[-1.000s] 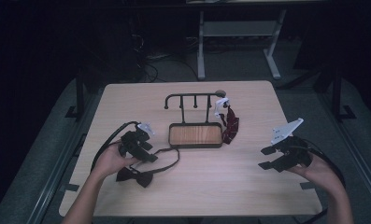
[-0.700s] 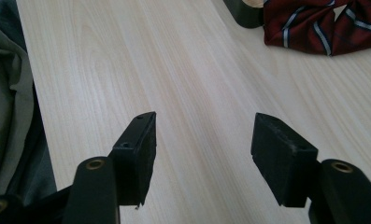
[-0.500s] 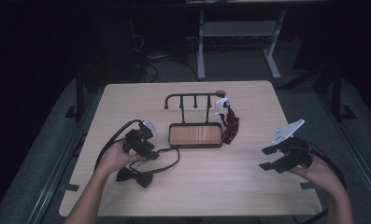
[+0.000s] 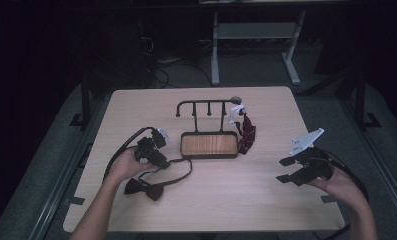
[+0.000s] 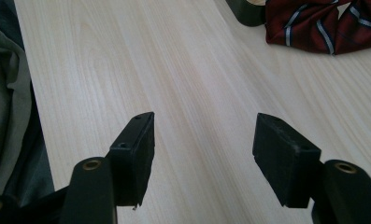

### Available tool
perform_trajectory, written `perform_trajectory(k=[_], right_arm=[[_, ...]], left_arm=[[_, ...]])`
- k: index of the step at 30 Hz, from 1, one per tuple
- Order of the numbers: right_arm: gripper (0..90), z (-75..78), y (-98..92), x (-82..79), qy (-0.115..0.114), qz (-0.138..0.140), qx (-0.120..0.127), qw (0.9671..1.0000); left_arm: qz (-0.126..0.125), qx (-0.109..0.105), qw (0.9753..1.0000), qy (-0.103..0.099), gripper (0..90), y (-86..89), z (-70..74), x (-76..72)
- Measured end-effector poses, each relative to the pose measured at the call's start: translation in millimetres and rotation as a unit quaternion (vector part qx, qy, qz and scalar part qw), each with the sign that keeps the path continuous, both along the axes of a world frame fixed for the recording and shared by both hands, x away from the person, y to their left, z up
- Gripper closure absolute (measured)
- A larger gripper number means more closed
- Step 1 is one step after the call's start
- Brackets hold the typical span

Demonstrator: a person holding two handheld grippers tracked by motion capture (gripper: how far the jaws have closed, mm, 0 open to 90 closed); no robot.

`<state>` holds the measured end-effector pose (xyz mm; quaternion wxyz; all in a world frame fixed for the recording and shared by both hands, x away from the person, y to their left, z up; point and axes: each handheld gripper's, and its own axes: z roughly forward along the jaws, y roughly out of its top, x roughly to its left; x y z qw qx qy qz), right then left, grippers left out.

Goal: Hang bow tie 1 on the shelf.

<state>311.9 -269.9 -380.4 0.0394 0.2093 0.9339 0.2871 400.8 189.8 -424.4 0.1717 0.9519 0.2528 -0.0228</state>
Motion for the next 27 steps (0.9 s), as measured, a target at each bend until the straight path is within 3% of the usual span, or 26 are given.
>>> perform_trajectory(k=[4, 6, 11, 20, 27], right_arm=[[38.4, 0.3, -0.5, 0.0, -0.001, 0.000, 0.001, 1.0000], [38.4, 0.2, -0.5, 0.1, -0.001, 0.000, 0.000, 1.0000], [38.5, 0.1, -0.1, 0.0, -0.001, 0.001, 0.001, 1.0000], [38.5, -0.1, 0.2, 0.0, 0.000, 0.001, 0.001, 1.0000], [38.5, -0.1, -0.2, 0.1, -0.002, 0.002, 0.001, 1.0000]], left_arm=[[-0.004, 0.005, 1.0000, 0.005, 66.4, -5.2, -0.2, 3.1], [-0.008, 0.022, 0.9997, 0.003, 67.2, -7.5, -2.7, 4.4], [-0.010, 0.032, 0.9994, 0.006, 73.6, -11.1, -6.3, 6.3], [-0.009, 0.035, 0.9993, 0.012, 81.8, -13.5, -9.3, 7.8], [-0.018, 0.050, 0.9985, 0.014, 89.0, -13.4, -10.5, 8.8]])
